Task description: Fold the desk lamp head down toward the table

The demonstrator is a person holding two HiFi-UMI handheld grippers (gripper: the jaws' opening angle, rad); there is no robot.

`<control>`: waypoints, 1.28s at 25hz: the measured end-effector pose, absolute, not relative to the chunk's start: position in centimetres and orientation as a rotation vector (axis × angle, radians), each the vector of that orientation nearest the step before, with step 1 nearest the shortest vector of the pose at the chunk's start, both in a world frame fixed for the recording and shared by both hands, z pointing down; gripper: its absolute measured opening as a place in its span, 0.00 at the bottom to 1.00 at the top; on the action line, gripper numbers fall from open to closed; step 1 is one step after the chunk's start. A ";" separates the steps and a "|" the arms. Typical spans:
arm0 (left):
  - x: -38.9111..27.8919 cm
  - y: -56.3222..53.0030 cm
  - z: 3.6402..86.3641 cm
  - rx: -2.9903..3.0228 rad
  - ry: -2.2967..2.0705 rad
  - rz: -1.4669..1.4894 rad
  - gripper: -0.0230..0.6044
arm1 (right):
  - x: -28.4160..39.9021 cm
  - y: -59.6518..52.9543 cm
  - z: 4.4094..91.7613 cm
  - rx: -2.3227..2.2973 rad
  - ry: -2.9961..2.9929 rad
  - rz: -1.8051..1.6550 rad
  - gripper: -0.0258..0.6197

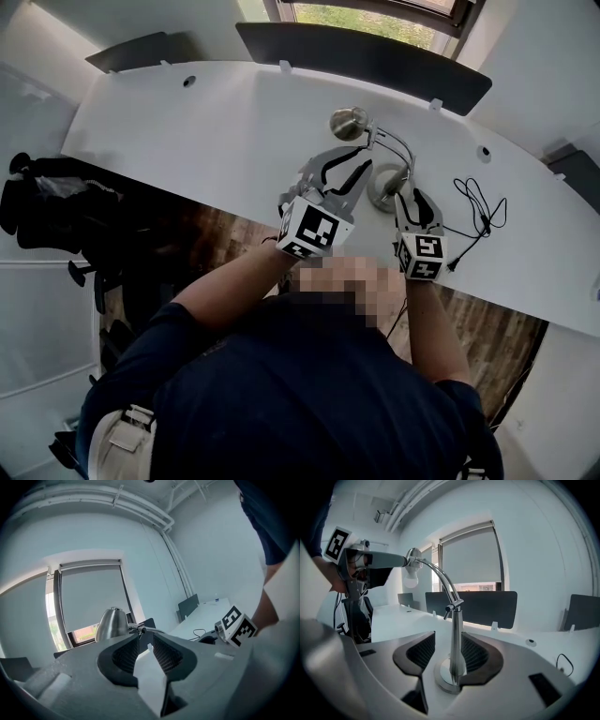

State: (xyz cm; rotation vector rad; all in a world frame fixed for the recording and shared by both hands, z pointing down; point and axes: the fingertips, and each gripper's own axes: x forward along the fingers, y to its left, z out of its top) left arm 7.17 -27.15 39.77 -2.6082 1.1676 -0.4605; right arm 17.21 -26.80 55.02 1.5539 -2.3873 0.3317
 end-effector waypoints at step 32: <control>7.6 -28.9 39.7 -2.381 1.152 -0.597 0.13 | 17.2 -32.2 57.1 1.594 -2.362 0.264 0.23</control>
